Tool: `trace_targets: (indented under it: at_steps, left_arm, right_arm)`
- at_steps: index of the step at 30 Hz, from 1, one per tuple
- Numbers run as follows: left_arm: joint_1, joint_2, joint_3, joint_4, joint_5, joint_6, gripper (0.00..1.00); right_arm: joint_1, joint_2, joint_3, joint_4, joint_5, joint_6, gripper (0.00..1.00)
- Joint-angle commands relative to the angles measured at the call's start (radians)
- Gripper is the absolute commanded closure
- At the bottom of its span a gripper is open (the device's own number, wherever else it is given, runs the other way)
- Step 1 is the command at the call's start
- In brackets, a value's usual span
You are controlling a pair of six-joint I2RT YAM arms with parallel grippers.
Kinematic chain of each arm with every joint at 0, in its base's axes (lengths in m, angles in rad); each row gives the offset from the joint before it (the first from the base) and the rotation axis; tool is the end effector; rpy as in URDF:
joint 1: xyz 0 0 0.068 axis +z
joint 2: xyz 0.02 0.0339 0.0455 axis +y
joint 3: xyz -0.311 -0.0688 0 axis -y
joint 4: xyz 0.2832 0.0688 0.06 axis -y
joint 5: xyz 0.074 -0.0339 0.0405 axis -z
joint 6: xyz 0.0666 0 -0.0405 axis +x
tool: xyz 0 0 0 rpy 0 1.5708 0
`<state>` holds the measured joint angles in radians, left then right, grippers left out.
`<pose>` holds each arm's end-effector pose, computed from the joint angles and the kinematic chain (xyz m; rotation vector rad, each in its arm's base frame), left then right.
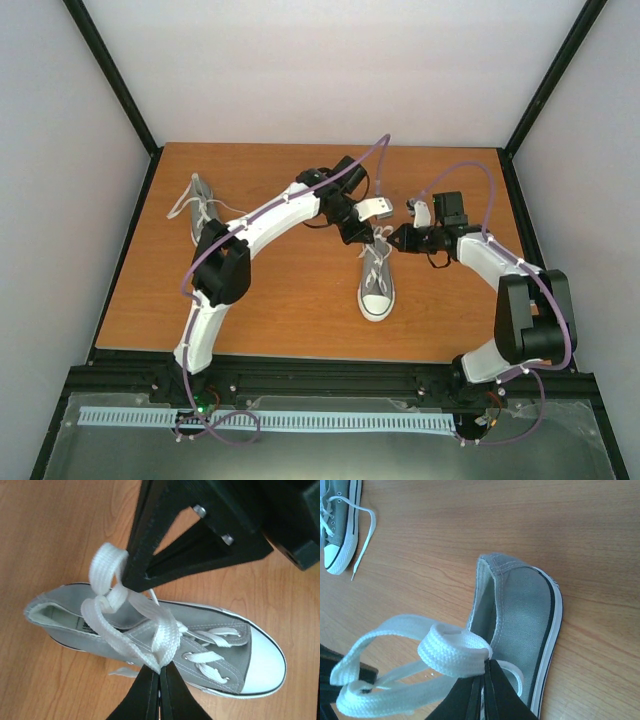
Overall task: Tie the shoes
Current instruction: Cross the shoelace with the shoelace.
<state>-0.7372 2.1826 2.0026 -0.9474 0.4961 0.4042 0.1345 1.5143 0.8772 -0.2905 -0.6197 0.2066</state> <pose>0.3821 -0.3897 0.2567 1.5802 2.1776 -0.7712 0.3344 0.0843 0.2012 -0.1738 2.4711 0.9165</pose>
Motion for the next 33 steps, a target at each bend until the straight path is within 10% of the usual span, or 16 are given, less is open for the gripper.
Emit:
trace_targets:
  at_steps: [1, 14, 20, 33]
  left_arm:
    - [-0.010, -0.046, 0.024, -0.061, 0.052, 0.075, 0.99]
    - [-0.011, -0.040, 0.028, -0.052, 0.021, 0.092, 0.99]
    - [-0.011, -0.046, 0.011, -0.038, 0.025, 0.096, 0.99]
    - [-0.011, -0.042, 0.005, 0.002, -0.021, 0.050, 0.99]
  right_arm:
    - [0.008, 0.018, 0.055, -0.079, 0.040, -0.042, 0.97]
    - [0.100, 0.135, 0.185, -0.414, 0.078, -0.193, 0.90]
    - [0.100, 0.100, 0.203, -0.459, 0.128, -0.161, 0.52]
    - [0.100, -0.053, 0.223, -0.520, 0.326, -0.175, 0.44]
